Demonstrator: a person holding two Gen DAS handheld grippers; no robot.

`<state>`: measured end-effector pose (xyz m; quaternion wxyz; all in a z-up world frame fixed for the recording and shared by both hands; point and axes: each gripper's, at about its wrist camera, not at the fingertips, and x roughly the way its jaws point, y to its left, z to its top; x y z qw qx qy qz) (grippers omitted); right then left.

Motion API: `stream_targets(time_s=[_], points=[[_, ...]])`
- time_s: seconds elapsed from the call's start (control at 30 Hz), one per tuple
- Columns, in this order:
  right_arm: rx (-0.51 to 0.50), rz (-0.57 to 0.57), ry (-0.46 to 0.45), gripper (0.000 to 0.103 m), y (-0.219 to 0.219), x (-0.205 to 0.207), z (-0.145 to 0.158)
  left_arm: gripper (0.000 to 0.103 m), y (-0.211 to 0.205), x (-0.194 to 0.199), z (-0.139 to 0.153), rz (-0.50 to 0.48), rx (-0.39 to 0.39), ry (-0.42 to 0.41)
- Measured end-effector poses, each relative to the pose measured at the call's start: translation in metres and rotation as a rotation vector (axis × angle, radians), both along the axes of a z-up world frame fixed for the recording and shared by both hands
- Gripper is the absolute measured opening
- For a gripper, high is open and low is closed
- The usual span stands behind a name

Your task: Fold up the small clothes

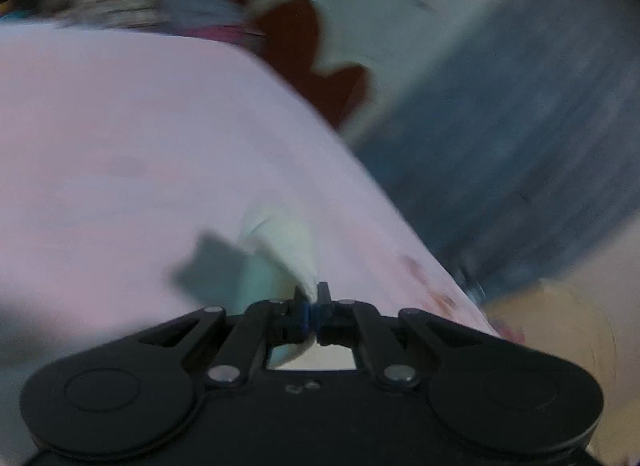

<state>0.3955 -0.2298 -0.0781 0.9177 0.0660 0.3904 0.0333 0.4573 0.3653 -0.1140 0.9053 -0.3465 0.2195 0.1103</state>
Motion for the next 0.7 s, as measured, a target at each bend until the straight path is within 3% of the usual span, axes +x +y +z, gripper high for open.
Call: stream_targets(time_s=[0.33,0.63,0.7], points=[[0.039,-0.032,-0.029,0.044,-0.024,-0.011,0.013,0.003,-0.206,0.090,0.022,-0.464,0.167,0.026],[0.104,-0.108,-0.037,0.044,-0.063,-0.026,0.020,0.003,-0.331,0.085,-0.027,-0.724,0.279,0.187],[0.128,-0.115,-0.030,0.044,-0.071,-0.030,0.020,0.012,-0.353,0.077,-0.037,-0.777,0.288,0.214]])
